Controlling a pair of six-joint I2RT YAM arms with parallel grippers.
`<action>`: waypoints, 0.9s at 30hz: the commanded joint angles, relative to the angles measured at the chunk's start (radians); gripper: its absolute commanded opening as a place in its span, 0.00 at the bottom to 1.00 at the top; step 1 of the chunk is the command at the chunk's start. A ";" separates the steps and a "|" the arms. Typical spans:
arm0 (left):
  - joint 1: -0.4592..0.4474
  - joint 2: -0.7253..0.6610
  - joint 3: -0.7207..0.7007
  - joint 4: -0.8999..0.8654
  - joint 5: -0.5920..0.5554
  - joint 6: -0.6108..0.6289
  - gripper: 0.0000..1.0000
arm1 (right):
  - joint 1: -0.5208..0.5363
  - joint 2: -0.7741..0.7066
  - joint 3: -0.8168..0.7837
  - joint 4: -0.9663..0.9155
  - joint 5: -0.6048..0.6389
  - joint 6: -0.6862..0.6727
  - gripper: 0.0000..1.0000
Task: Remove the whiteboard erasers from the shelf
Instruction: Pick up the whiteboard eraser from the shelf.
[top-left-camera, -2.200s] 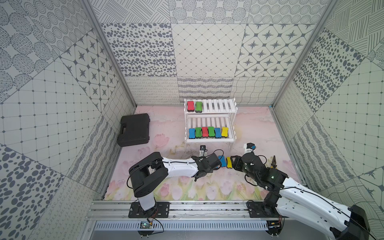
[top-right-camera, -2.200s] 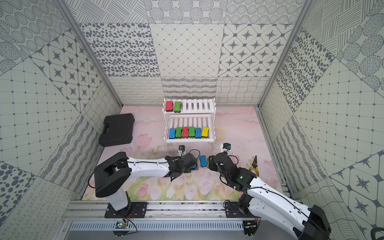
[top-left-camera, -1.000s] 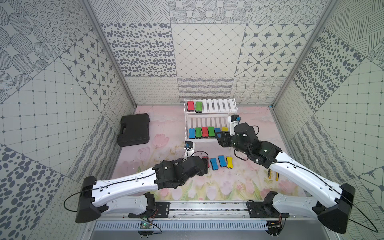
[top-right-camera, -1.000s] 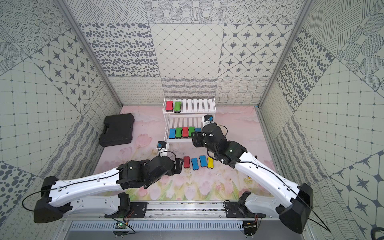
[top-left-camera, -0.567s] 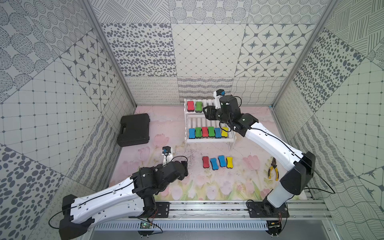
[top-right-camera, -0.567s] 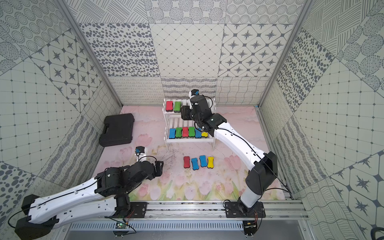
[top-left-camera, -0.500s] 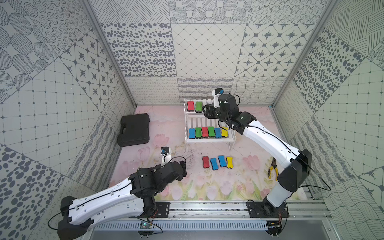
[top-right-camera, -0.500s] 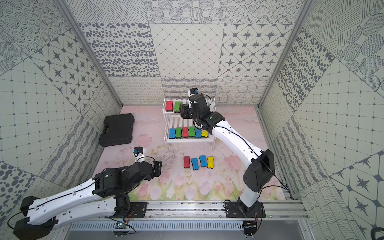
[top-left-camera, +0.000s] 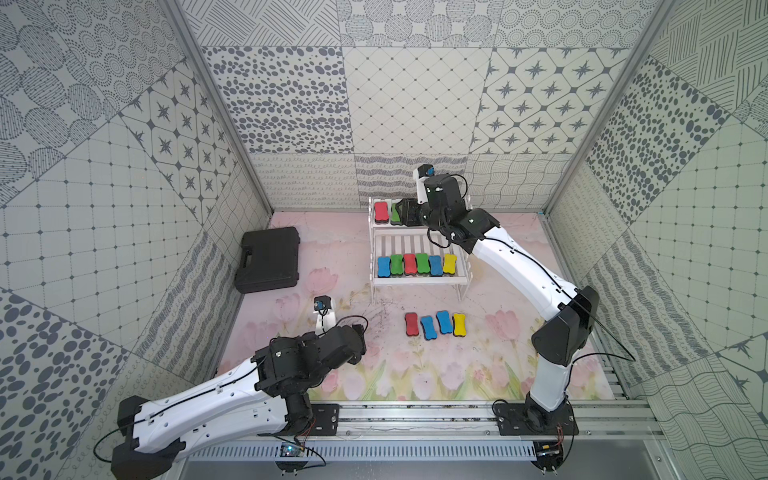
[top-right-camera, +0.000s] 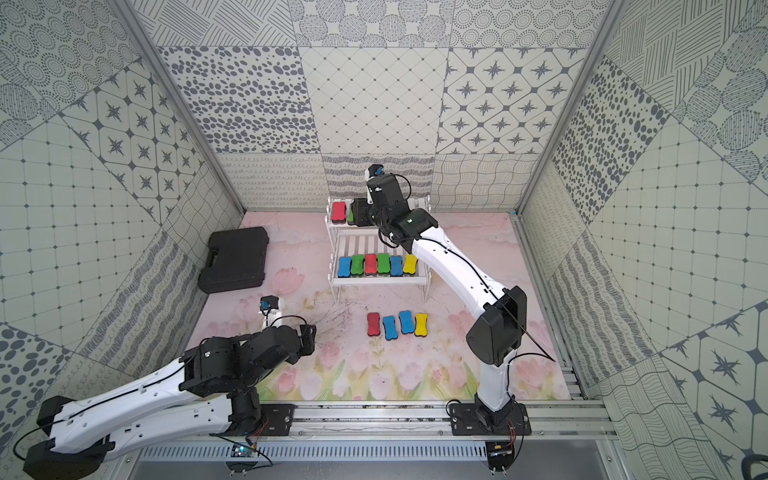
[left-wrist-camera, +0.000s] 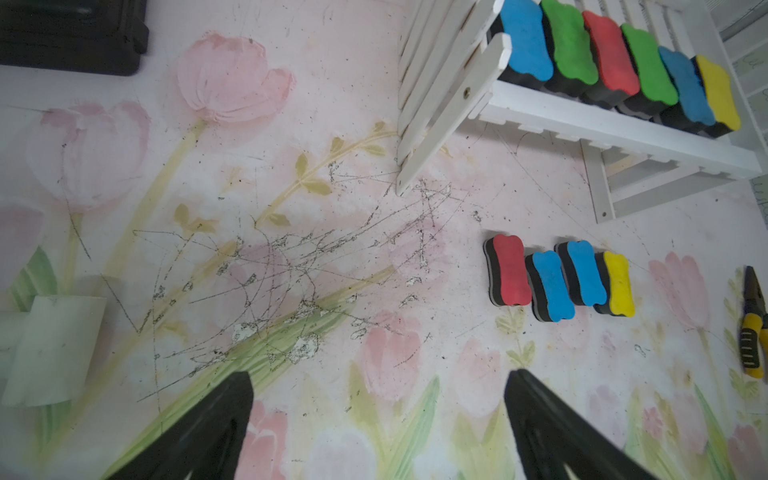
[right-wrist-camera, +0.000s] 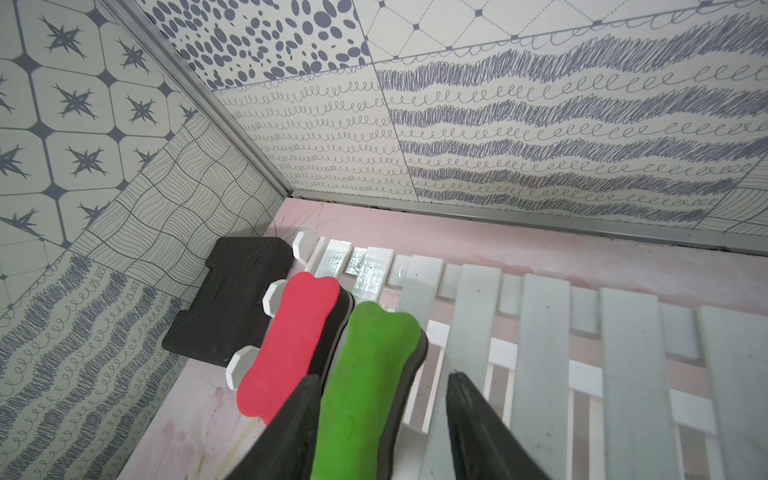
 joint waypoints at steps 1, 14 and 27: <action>0.003 -0.001 0.006 -0.048 -0.048 -0.008 1.00 | 0.020 0.029 0.067 -0.037 0.057 -0.054 0.54; 0.008 -0.010 0.006 -0.059 -0.052 -0.011 1.00 | 0.034 0.059 0.076 -0.109 0.121 -0.071 0.51; 0.013 -0.026 -0.002 -0.071 -0.049 -0.021 1.00 | -0.007 0.009 0.048 -0.132 0.112 -0.099 0.50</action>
